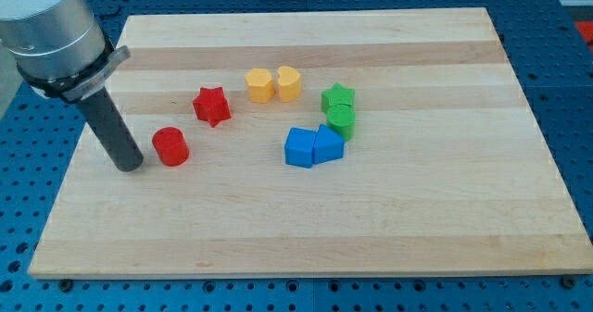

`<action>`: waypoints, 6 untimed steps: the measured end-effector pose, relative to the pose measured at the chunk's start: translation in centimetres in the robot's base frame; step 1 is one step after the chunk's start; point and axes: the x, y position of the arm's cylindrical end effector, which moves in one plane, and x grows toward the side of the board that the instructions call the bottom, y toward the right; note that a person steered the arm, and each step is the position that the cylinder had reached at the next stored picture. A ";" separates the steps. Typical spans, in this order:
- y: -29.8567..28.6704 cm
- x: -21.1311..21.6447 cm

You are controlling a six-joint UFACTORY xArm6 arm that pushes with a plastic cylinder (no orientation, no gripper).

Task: Push red circle below the red star

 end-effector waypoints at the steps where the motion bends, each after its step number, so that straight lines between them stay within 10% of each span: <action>1: 0.2 1.6; 6: 3.6 -2.4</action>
